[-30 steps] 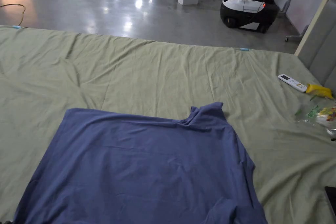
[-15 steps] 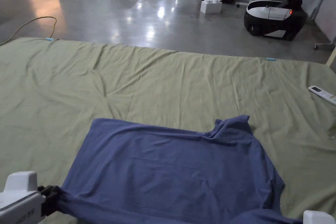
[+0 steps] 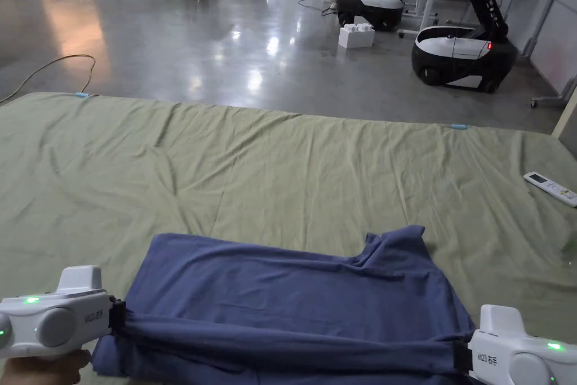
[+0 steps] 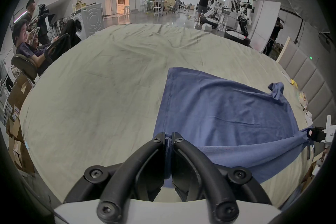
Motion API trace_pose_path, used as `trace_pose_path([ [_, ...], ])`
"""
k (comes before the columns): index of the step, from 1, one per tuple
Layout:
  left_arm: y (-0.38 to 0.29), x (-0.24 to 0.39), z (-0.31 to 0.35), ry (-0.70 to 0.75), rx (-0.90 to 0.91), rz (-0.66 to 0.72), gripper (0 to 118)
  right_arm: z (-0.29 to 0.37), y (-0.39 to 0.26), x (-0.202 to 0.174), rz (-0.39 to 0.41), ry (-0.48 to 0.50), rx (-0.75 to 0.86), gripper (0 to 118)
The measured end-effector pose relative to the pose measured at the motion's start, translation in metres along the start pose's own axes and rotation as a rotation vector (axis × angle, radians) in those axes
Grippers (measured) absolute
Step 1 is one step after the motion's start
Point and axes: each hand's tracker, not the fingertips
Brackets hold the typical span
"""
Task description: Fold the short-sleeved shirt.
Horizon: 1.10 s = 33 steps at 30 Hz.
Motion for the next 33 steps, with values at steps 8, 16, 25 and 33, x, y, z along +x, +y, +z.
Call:
trace_pose_path([
  [8, 0.001, -0.001, -0.037, 0.02, -0.059, 0.025, 7, -0.043, -0.001, 0.0, 0.019, 0.009, -0.054, 16],
  [16, -0.006, -0.003, -0.045, 0.019, 0.009, 0.01, 29, -0.001, -0.008, -0.009, 0.019, -0.043, 0.159, 54],
  [25, -0.005, 0.029, 0.043, -0.051, 0.367, -0.109, 63, 0.082, -0.007, -0.053, 0.009, -0.059, 0.568, 66],
  [33, -0.035, 0.049, 0.115, -0.062, 0.661, -0.126, 27, 0.146, -0.02, -0.089, -0.022, -0.062, 0.822, 11],
])
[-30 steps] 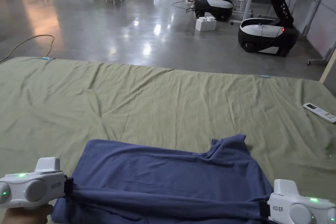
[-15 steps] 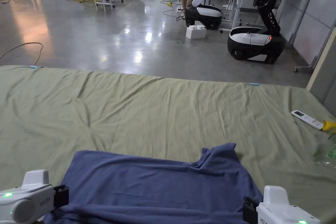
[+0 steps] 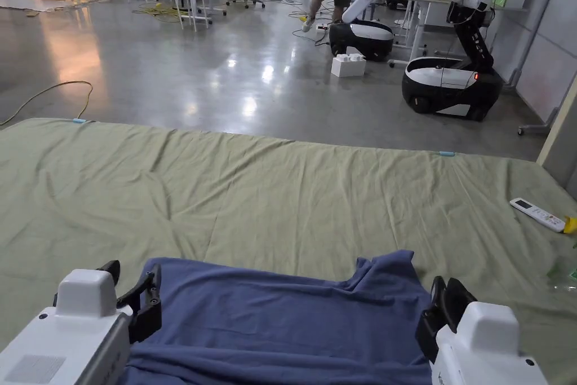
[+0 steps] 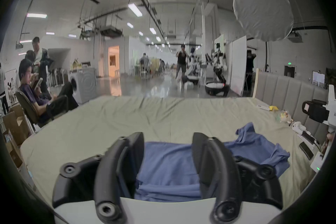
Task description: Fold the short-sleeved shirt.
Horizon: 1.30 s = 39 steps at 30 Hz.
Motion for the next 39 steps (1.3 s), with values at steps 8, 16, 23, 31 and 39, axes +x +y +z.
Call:
trace_pose_path([
  [8, 0.001, 0.006, 0.047, 0.069, 0.066, 0.01, 4, 0.027, 0.014, -0.014, 0.106, -0.014, 0.081, 2],
  [16, -0.016, -0.032, 0.04, 0.101, -0.153, 0.066, 4, 0.026, 0.003, -0.012, 0.082, 0.002, 0.031, 1],
  [23, -0.052, -0.059, -0.022, 0.07, -0.493, 0.048, 4, 0.021, -0.013, -0.01, 0.08, 0.015, -0.046, 1],
  [31, -0.082, -0.071, -0.098, 0.053, -0.778, 0.066, 70, 0.018, -0.029, -0.005, 0.11, 0.004, -0.123, 1],
  [39, -0.101, -0.057, -0.112, 0.043, -0.905, 0.029, 72, 0.012, -0.047, 0.008, 0.106, -0.033, -0.221, 1],
])
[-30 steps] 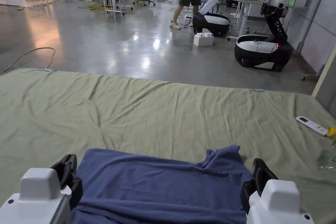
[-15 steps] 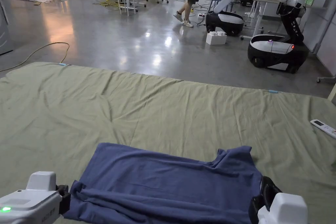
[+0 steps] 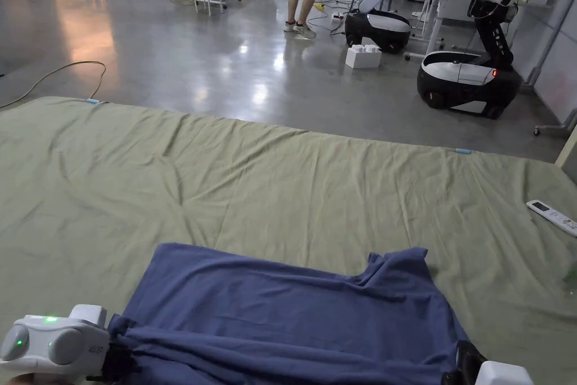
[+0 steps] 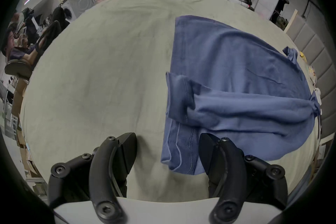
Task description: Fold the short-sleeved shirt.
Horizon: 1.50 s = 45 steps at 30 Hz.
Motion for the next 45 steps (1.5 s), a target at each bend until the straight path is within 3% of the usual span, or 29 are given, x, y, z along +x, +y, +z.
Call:
trace_pose_path([
  [5, -0.004, -0.001, -0.01, 0.017, 0.017, -0.044, 69, -0.004, -0.009, 0.005, -0.016, -0.013, -0.036, 1],
  [8, -0.007, -0.006, -0.015, -0.001, 0.025, -0.044, 51, -0.006, -0.015, 0.006, -0.041, -0.001, -0.068, 1],
  [10, -0.007, -0.004, -0.015, -0.009, 0.019, -0.049, 22, -0.006, -0.018, 0.009, -0.045, -0.015, -0.077, 1],
  [12, -0.011, -0.003, -0.015, -0.027, 0.017, -0.098, 9, -0.007, -0.023, 0.016, -0.066, -0.017, -0.099, 1],
  [14, -0.014, 0.0, -0.012, -0.025, 0.019, -0.116, 7, -0.008, -0.028, 0.025, -0.082, -0.026, -0.133, 3],
  [18, -0.019, -0.016, -0.001, -0.061, 0.064, -0.015, 6, -0.019, -0.044, 0.056, -0.083, -0.012, -0.276, 38],
  [21, -0.023, -0.023, 0.007, -0.057, 0.094, -0.028, 6, -0.034, -0.058, 0.075, -0.076, -0.009, -0.391, 56],
  [26, -0.025, -0.021, 0.018, -0.059, 0.113, -0.039, 6, -0.061, -0.068, 0.084, -0.109, 0.024, -0.48, 60],
  [29, -0.024, -0.021, 0.019, -0.056, 0.116, -0.038, 6, -0.079, -0.072, 0.073, -0.017, 0.062, -0.562, 62],
  [34, -0.023, -0.017, 0.025, -0.052, 0.122, -0.031, 6, -0.118, -0.094, 0.061, -0.028, 0.094, -0.675, 62],
  [37, -0.024, -0.016, 0.025, -0.052, 0.119, -0.025, 6, -0.125, -0.102, 0.059, -0.065, 0.12, -0.697, 43],
  [39, -0.026, -0.014, 0.027, -0.048, 0.122, -0.025, 6, -0.121, -0.099, 0.056, -0.058, 0.125, -0.676, 17],
  [42, -0.028, -0.011, 0.025, -0.042, 0.119, -0.039, 6, -0.12, -0.101, 0.051, -0.002, 0.143, -0.673, 11],
  [45, -0.029, -0.011, 0.026, -0.046, 0.115, -0.039, 6, -0.118, -0.095, 0.055, -0.028, 0.151, -0.678, 9],
])
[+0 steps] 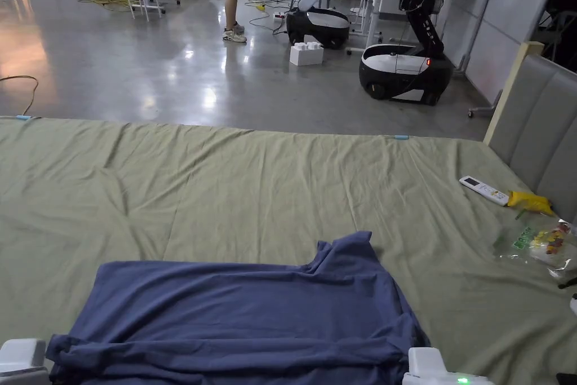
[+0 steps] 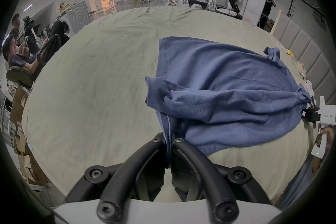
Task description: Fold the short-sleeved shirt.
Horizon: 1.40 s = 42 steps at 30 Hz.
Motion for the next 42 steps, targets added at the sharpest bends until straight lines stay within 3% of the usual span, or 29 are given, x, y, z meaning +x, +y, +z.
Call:
trace_pose_path([
  [11, 0.022, -0.013, 0.039, -0.058, 0.052, 0.018, 6, 0.069, 0.036, 0.002, 0.047, -0.017, 0.118, 9],
  [19, 0.038, -0.01, 0.111, -0.062, 0.138, -0.02, 6, 0.114, 0.053, 0.006, 0.089, -0.004, 0.154, 9],
  [28, -0.024, -0.019, 0.118, -0.055, 0.072, -0.036, 6, 0.125, -0.014, 0.005, 0.138, 0.022, 0.059, 9],
  [35, -0.078, -0.029, 0.073, -0.033, -0.058, 0.001, 6, 0.092, -0.083, -0.007, 0.15, -0.01, -0.064, 9],
  [42, -0.091, -0.024, 0.047, -0.006, -0.08, 0.033, 6, 0.072, -0.099, -0.012, 0.131, -0.033, -0.043, 9],
])
